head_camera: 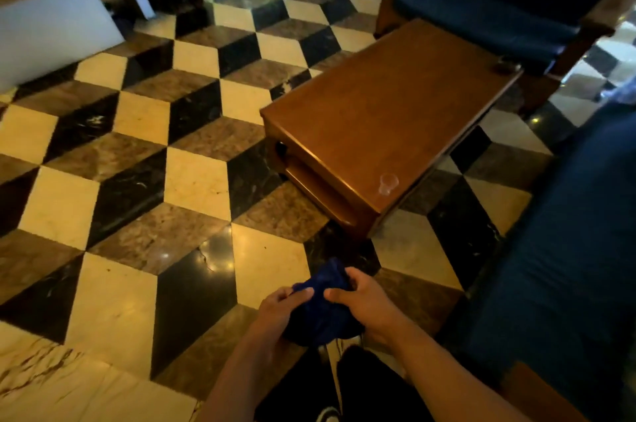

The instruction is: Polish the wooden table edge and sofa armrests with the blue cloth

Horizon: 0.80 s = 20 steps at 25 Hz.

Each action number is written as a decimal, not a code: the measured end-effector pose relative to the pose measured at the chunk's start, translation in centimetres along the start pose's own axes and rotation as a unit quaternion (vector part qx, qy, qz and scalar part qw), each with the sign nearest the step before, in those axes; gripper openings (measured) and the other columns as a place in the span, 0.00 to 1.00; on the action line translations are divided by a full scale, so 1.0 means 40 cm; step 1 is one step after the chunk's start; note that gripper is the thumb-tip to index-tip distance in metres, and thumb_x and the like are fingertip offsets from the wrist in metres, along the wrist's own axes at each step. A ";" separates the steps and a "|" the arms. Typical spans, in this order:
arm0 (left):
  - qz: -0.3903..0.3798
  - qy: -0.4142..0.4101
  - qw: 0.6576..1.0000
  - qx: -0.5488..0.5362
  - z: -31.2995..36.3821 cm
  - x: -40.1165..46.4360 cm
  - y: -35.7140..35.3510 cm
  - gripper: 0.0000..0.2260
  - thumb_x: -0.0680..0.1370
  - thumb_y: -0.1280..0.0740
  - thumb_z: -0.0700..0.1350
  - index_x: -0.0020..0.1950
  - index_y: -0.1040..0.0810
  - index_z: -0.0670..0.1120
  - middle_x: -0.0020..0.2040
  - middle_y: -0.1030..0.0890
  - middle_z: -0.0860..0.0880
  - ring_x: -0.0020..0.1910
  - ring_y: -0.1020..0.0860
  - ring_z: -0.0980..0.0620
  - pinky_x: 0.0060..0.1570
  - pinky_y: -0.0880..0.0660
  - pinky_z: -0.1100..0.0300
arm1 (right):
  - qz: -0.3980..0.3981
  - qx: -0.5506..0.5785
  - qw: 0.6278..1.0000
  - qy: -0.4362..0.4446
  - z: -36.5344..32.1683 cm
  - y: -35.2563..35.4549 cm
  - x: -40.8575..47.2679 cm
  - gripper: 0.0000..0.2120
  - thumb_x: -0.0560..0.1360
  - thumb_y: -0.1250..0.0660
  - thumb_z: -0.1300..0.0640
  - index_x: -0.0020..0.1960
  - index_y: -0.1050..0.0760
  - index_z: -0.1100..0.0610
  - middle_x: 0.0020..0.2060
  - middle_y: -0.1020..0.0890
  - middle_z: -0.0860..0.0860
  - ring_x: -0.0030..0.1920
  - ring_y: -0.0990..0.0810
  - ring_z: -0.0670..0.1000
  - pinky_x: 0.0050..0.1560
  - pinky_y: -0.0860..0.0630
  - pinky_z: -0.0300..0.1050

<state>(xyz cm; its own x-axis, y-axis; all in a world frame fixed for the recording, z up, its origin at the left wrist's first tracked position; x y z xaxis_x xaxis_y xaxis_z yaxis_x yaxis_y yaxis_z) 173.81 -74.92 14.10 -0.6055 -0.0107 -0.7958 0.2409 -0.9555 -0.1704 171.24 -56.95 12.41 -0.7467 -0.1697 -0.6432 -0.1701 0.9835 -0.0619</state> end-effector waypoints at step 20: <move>0.019 -0.066 0.973 -0.222 0.920 0.418 0.382 0.19 0.74 0.28 0.36 0.63 0.21 0.32 0.62 0.18 0.34 0.56 0.18 0.39 0.57 0.22 0.47 | -0.111 -0.021 0.994 -0.007 -0.880 -0.518 0.869 0.17 0.80 0.30 0.60 0.67 0.27 0.58 0.59 0.18 0.60 0.58 0.17 0.61 0.53 0.17 0.60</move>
<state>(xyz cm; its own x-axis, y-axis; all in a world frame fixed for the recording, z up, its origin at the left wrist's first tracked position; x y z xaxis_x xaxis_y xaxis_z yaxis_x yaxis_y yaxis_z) 139.48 -100.56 19.57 -0.6757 -0.1090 -0.7291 0.5502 -0.7329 -0.4003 126.16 -85.46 18.21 -0.6796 -0.3803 -0.6274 -0.3565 0.9186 -0.1706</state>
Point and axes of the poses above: each hand's wrist, its own x-axis towards the middle knuckle, its own y-axis out of the back of the hand, z = x × y, the point moved 1 cm from there along x, towards the middle knuckle
